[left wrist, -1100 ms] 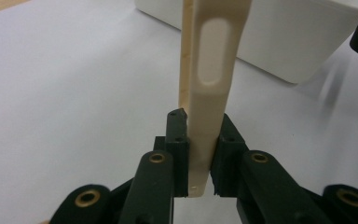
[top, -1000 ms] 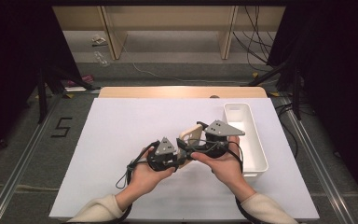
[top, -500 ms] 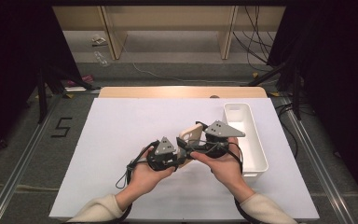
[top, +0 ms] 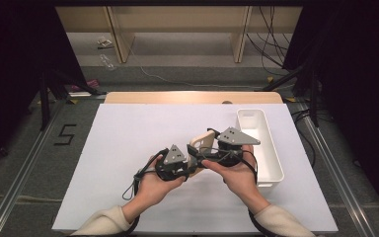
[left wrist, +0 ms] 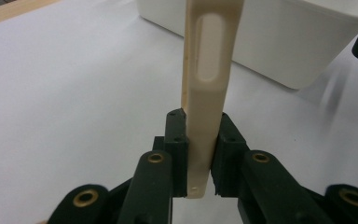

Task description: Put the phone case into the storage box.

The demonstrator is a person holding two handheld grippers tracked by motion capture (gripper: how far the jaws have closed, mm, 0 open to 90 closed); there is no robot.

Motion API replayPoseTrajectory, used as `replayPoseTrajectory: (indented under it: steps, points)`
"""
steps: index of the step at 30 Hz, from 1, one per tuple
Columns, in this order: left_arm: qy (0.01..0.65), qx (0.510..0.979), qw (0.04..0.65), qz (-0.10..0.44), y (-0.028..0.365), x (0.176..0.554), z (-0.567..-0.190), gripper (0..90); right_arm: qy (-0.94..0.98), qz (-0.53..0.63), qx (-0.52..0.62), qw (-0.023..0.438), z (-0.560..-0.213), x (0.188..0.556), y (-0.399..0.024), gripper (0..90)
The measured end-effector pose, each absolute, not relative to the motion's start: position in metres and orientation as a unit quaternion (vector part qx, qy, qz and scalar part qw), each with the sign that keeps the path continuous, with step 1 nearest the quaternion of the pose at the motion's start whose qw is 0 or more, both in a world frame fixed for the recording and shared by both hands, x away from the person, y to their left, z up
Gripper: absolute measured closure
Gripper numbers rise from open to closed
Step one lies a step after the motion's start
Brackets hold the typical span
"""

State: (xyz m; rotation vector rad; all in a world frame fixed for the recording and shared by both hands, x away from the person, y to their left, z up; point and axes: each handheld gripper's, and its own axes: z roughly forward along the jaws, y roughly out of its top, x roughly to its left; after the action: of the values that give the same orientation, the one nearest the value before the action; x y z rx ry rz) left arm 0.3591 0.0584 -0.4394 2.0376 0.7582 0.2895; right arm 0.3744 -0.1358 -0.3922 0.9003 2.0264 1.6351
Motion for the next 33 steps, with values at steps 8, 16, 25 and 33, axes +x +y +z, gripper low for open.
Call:
replayPoseTrajectory:
  steps: [8, 16, 25, 33]
  points:
    - [0.287, 0.834, 0.452, 0.135, 0.057, 0.356, -0.438, 70.9, 0.719, 0.584, 0.326, 0.189, -0.391, 0.374, -0.137, 13.1]
    - [0.280, 0.834, 0.455, 0.139, 0.060, 0.353, -0.435, 52.7, 0.714, 0.585, 0.330, 0.197, -0.387, 0.375, -0.141, 13.3]
    - [0.274, 0.842, 0.440, 0.149, 0.070, 0.347, -0.431, 20.5, 0.711, 0.586, 0.333, 0.200, -0.385, 0.376, -0.145, 13.3]
    - [0.274, 0.850, 0.419, 0.161, 0.080, 0.346, -0.431, 0.3, 0.708, 0.588, 0.335, 0.203, -0.383, 0.377, -0.147, 13.3]
